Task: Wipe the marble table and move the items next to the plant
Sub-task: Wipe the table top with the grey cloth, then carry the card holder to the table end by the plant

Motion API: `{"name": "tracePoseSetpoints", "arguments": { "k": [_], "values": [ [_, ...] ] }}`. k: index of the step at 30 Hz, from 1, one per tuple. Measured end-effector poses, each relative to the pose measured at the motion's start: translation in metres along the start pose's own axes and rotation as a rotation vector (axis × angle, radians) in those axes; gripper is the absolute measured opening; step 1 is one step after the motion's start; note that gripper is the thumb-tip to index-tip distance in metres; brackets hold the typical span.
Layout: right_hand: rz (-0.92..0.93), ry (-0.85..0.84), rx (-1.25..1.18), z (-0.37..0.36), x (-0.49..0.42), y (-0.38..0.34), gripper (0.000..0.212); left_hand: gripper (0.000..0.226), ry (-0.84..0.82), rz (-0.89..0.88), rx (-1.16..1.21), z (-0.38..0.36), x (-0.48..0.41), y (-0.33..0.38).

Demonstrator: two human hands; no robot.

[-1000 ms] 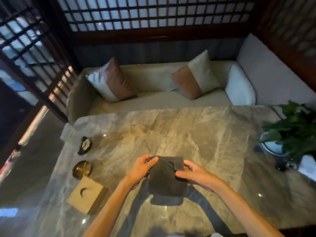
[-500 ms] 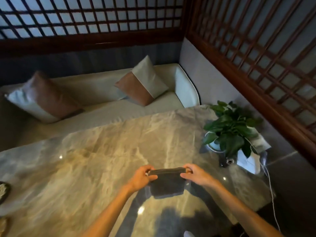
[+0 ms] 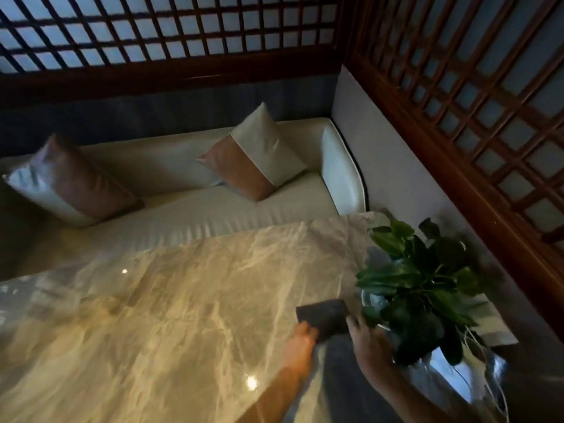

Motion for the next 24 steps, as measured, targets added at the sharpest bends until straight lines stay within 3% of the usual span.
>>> {"name": "tracePoseSetpoints", "arguments": {
  "k": [3,6,9,12,14,16,18,21,24],
  "values": [
    [0.016,-0.088,0.084,-0.037,0.008,-0.001,0.019,0.026,-0.239,0.135,-0.154,-0.07,0.011,-0.035],
    [0.033,-0.119,0.051,-0.067,0.016,0.002,0.028,0.03,-0.213,0.197,-0.179,-0.081,0.018,-0.035],
    [0.016,-0.151,-0.003,-0.079,0.03,0.011,0.025,0.025,-0.198,0.098,-0.282,-0.08,0.023,-0.021],
    [-0.072,-0.24,-0.207,-0.091,0.039,0.026,0.024,0.035,-0.126,0.265,-0.067,-0.072,0.028,-0.033],
    [-0.281,-0.255,-0.459,-0.099,0.041,0.042,0.015,0.026,0.066,0.439,0.198,-0.05,0.034,-0.045],
    [-0.467,-0.404,-0.734,-0.12,0.043,0.045,0.024,0.012,0.205,0.613,0.444,-0.041,0.042,-0.061],
    [-0.617,-0.55,-0.999,-0.141,0.049,0.036,0.022,0.011,0.175,0.764,0.531,-0.053,0.05,-0.074],
    [-0.694,-0.662,-0.971,-0.16,0.062,0.031,0.027,0.02,0.091,0.876,0.605,-0.09,0.061,-0.094],
    [-0.707,-0.665,-0.951,-0.168,0.066,0.026,0.038,0.025,0.097,0.79,0.519,-0.087,0.055,-0.099]
  ]
}}
Point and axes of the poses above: each hand's wrist, its own x-axis away from the middle knuckle, its own z-axis out of the back of the hand, y = z × x, the point moved 10 cm from there along -x, towards the middle knuckle, and after that the axes turned 15 degrees about x, right-handed, at the moved point
